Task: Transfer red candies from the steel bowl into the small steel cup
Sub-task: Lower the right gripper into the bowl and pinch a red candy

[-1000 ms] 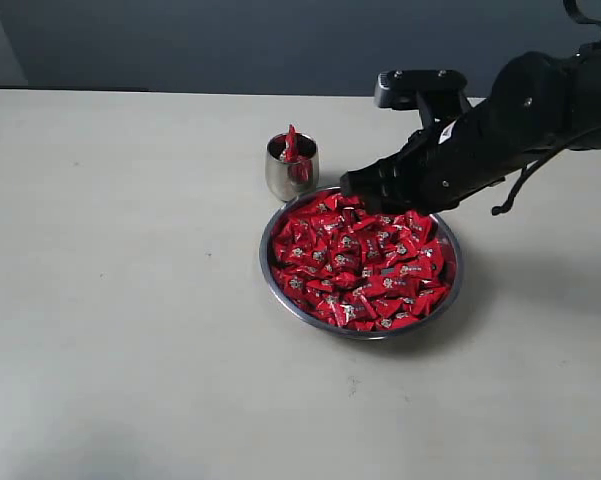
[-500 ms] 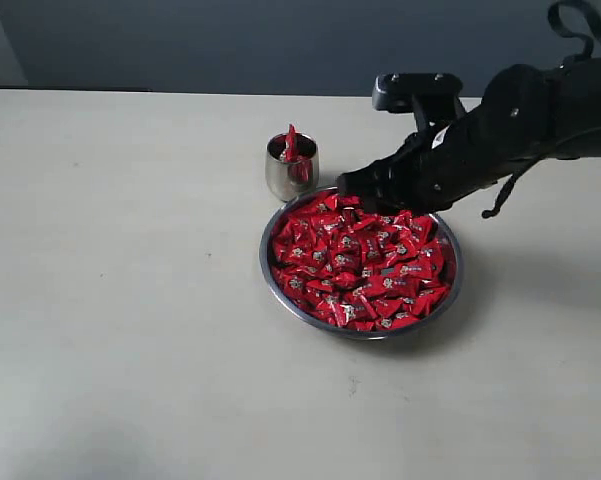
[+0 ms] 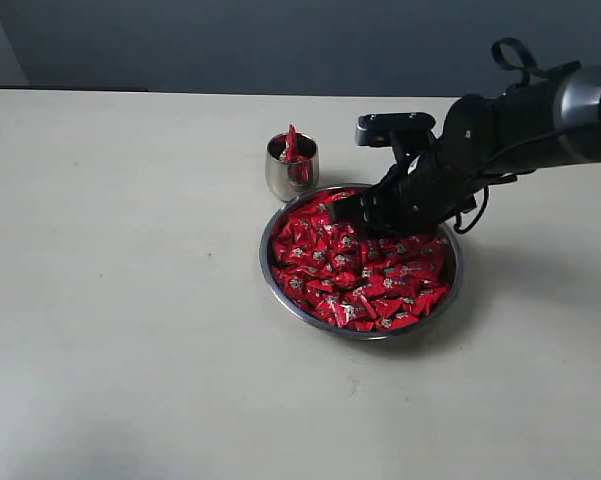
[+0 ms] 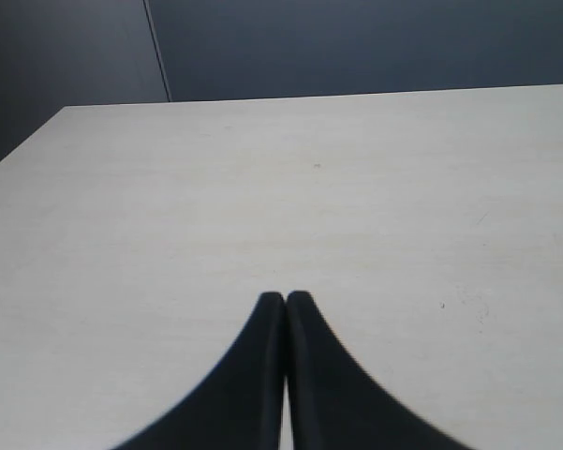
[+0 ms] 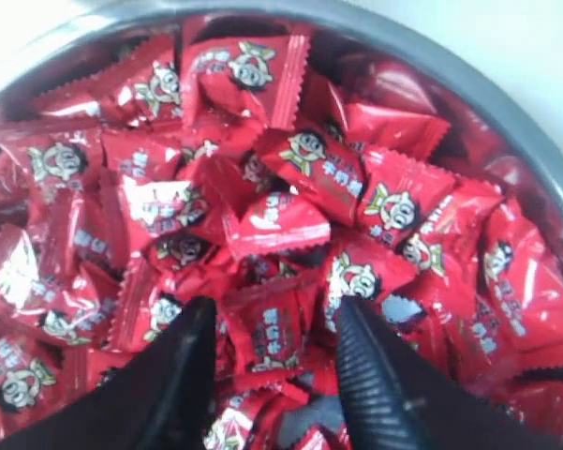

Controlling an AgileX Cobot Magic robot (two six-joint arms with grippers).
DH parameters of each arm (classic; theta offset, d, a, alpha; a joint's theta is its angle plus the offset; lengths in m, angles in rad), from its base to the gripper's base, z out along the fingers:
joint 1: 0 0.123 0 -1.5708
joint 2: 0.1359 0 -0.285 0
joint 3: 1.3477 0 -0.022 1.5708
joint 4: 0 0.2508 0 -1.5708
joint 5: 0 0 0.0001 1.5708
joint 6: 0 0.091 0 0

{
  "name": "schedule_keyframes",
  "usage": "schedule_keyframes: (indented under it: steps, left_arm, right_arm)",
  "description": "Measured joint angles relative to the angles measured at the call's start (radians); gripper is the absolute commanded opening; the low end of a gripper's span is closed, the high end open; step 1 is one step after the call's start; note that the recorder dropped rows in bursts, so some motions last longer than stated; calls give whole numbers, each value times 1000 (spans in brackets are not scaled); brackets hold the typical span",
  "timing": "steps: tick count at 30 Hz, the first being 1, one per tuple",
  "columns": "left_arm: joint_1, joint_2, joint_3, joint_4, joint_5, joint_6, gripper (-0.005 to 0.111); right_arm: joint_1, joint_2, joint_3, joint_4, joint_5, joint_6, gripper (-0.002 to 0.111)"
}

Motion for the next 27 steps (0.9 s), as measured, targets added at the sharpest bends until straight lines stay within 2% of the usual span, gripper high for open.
schedule_keyframes:
  steps: [21,23,27]
  left_arm:
    - [0,0,0,0,0,0,0]
    - [0,0,0,0,0,0,0]
    - [0,0,0,0,0,0,0]
  right_arm:
    - [0,101,-43,2,58,-41,40]
    - [0,101,-43,2,56,-41,34]
    - [0,103,-43,0,45,-41,11]
